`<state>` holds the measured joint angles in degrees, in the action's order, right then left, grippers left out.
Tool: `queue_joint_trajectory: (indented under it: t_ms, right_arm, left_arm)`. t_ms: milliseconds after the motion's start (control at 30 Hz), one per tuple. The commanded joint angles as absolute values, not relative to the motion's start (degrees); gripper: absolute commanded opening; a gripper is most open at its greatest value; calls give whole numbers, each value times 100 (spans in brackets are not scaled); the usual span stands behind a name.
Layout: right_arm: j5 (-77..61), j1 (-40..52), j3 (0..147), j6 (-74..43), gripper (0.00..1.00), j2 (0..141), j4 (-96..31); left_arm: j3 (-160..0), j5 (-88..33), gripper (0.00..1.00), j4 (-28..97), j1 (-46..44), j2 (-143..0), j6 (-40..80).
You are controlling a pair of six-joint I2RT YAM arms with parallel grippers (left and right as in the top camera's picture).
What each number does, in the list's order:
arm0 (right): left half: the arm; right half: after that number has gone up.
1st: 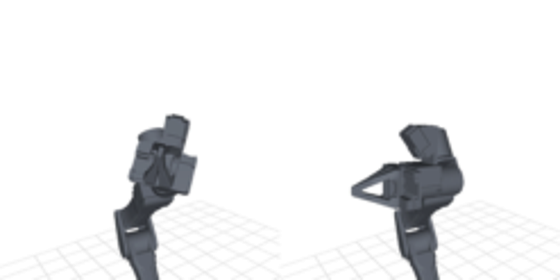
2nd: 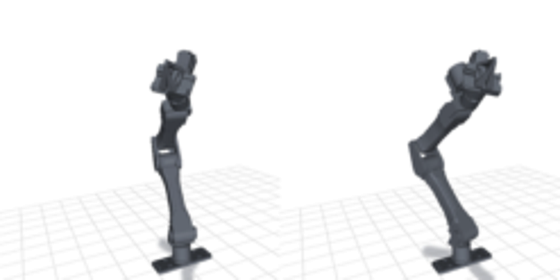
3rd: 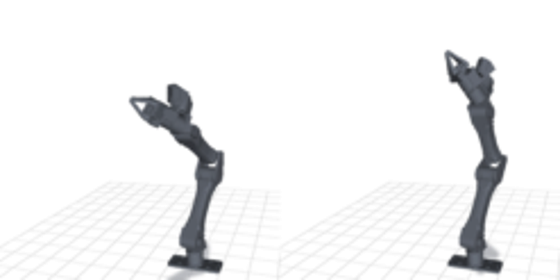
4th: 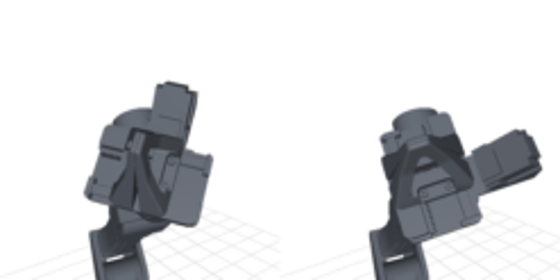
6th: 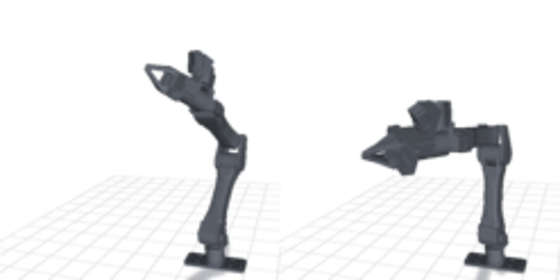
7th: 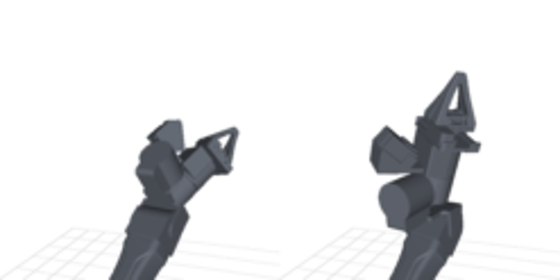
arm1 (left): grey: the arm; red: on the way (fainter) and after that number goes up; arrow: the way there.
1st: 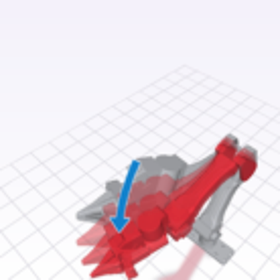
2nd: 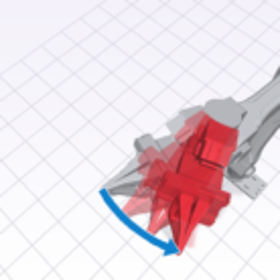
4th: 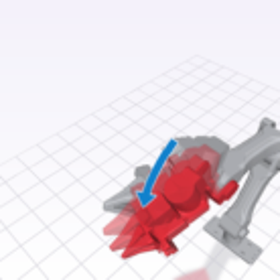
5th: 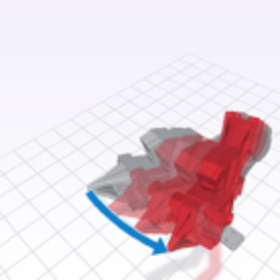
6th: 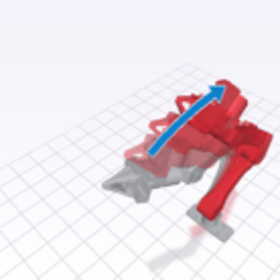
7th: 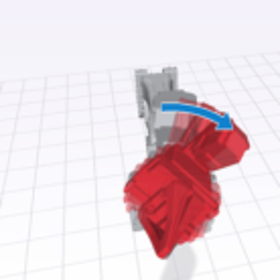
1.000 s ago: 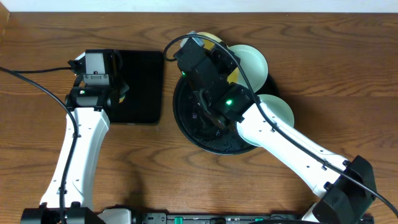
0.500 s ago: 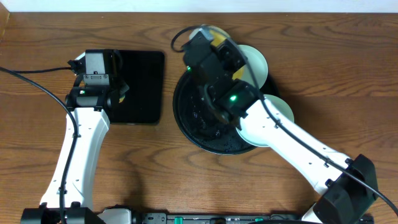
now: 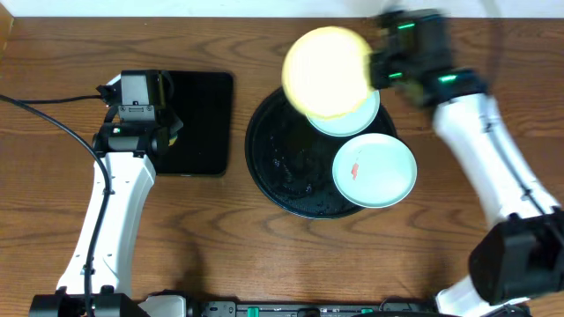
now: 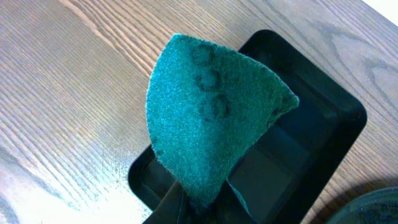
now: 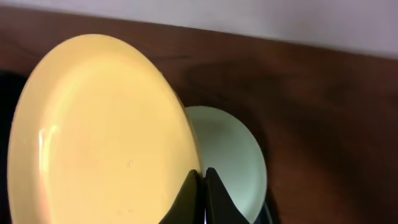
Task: Clean dirty plates on tray and stack at the side
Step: 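Place the yellow plate on the table right of the round tray, then bring the sponge and right gripper to the upper pale green plate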
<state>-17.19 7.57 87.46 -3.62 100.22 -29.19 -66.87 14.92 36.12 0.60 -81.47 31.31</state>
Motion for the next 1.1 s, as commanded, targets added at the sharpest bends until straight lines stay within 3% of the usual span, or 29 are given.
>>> queue_joint_trajectory:
  t_ms: [0,267,533,733,767,800,867,1067]
  right_arm:
    - [-3708,-91,8770,-672,1,9935,-3094]
    - [-1780,-1452,8366,-838,1,10283,-3000]
    - [-561,-1791,7972,-2021,1,11187,-1949]
    - [-541,-1883,7972,-2469,1,12022,-1319]
    - [-582,-1881,7972,-2469,11,12114,-1271]
    - [-703,-1876,7972,-2467,43,12173,-1260]
    - [-1190,-1874,7972,-2316,96,12186,-1299]
    - [-2506,-1822,7983,-1922,99,11563,-1332]
  left_arm:
    - [-6659,1522,8,3623,84,-8167,3155]
    - [-6659,1520,8,3623,84,-8167,3157]
    - [-6659,1520,8,3640,84,-8167,3155]
    - [-6659,1520,8,3699,84,-8167,3155]
    - [-6659,1520,8,3706,84,-8167,3155]
    - [-6659,1520,8,3706,84,-8167,3155]
    - [-6659,1520,8,3710,84,-8167,3155]
    - [-6659,1520,8,3704,84,-8167,3157]
